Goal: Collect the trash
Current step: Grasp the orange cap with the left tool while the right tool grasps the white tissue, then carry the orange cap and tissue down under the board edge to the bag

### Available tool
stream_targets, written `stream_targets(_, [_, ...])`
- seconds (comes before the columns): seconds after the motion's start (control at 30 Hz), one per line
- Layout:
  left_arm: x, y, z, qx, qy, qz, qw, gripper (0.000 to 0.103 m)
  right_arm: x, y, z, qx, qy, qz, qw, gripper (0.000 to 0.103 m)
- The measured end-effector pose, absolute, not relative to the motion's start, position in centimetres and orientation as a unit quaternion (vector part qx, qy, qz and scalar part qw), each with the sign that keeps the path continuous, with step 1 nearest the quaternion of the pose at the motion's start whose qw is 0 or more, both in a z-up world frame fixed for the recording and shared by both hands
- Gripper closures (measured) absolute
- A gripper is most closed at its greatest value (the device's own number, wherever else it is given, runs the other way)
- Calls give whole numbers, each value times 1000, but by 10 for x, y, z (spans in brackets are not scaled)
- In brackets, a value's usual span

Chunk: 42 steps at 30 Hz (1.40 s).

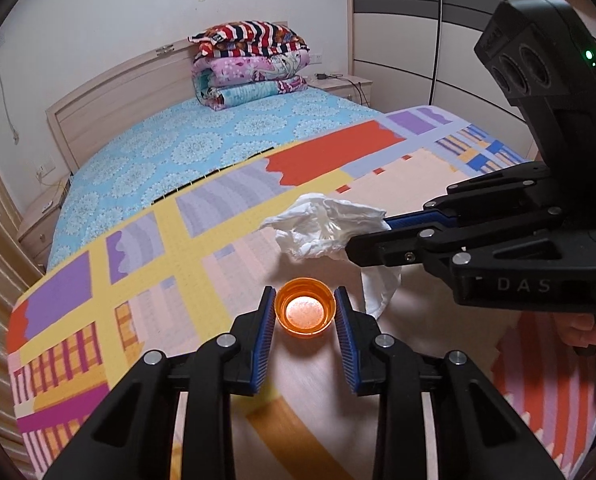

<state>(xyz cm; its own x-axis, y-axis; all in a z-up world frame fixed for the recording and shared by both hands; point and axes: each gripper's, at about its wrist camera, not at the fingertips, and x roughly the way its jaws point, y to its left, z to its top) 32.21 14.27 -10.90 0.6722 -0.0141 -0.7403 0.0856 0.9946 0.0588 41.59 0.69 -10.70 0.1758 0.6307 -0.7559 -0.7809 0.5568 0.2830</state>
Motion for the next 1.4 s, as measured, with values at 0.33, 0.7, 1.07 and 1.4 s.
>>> stream_targets(0.33, [274, 116, -74, 55, 378, -29, 924, 74, 380, -23, -78, -98, 421, 459, 776, 93])
stream_targets(0.7, [207, 85, -44, 50, 355, -31, 933, 74, 330, -67, -45, -110, 393, 465, 786, 93])
stream_targets(1.07, [125, 55, -28, 47, 330, -43, 942, 74, 262, -122, -26, -128, 353, 466, 801, 92])
stream_targets(1.4, [74, 29, -41, 31, 324, -52, 944, 74, 199, -167, -51, -135, 358, 478, 790, 92])
